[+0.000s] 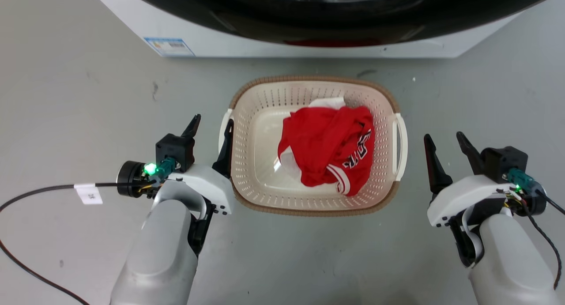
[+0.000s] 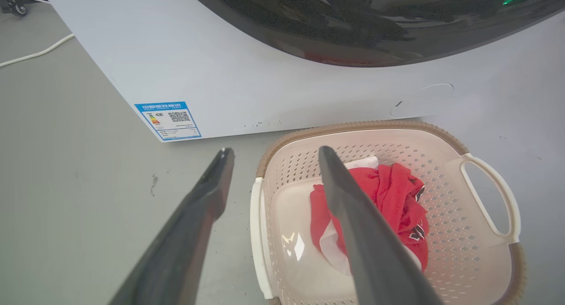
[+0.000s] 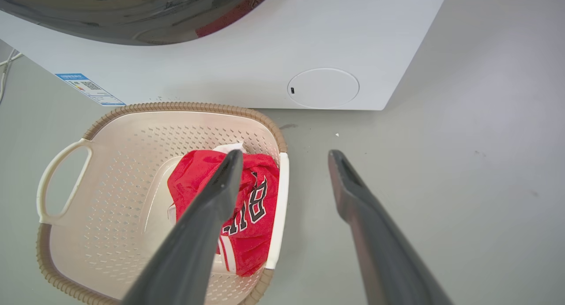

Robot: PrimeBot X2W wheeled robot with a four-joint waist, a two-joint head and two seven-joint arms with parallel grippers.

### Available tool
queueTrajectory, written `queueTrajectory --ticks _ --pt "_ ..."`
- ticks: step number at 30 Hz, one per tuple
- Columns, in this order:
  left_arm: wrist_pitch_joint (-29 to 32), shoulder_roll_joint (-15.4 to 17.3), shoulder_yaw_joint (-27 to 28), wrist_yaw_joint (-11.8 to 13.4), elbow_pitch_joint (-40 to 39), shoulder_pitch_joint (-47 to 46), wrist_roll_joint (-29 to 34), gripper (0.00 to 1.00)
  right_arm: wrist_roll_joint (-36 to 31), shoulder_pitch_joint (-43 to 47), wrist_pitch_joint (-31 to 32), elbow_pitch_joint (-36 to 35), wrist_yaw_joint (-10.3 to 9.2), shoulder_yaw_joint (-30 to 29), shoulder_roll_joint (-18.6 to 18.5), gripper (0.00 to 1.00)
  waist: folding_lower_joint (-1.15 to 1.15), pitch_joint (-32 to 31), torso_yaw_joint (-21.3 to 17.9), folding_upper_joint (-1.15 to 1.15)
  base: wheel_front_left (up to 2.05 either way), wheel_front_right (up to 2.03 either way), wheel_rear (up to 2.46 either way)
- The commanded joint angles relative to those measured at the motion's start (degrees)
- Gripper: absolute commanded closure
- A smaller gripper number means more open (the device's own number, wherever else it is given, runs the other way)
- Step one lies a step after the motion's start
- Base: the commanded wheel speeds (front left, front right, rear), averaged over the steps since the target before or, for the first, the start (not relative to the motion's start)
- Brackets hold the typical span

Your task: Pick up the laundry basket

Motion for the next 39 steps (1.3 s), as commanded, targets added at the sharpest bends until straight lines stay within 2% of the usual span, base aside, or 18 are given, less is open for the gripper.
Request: queueTrajectory --ticks 1,11,17,27,38,39 --pt "-0.1 0.4 0.1 -0.4 1.9 -1.8 -0.4 0.00 0.9 -2.3 -0.5 2.2 -0.02 0.8 -0.3 0.00 -0.01 4.4 -0.4 0.00 0.00 0.00 0.00" --pt "0.3 3.3 -1.7 -1.8 18.2 -12.5 -3.4 0.00 5.4 -13.4 -0.8 18.3 -0.02 6.1 -0.2 0.00 -0.01 11.1 -1.3 0.00 0.00 0.00 0.00" --pt "2.2 4.4 -5.8 -1.9 24.5 -17.7 -7.2 0.00 8.3 -19.0 -0.9 25.0 -0.02 9.9 0.2 0.00 -0.01 13.7 -1.9 0.00 0.00 0.00 0.00" --pt "5.3 7.0 -13.2 -1.9 27.6 -23.1 -15.2 0.00 13.2 -26.0 0.8 31.3 -0.02 17.0 1.3 0.00 -0.01 17.4 -2.8 0.00 0.00 0.00 0.00" --pt "11.2 9.4 -19.9 -1.9 28.5 -27.3 -23.1 0.00 18.7 -30.6 4.8 34.1 -0.02 23.0 1.8 0.00 -0.01 19.8 -3.6 0.00 0.00 0.00 0.00" --pt "12.1 9.5 -20.5 -1.9 28.5 -27.5 -23.9 0.03 19.3 -30.9 5.4 34.3 -0.02 23.4 1.8 0.44 -0.01 19.9 -3.6 0.00 0.00 0.00 0.00"
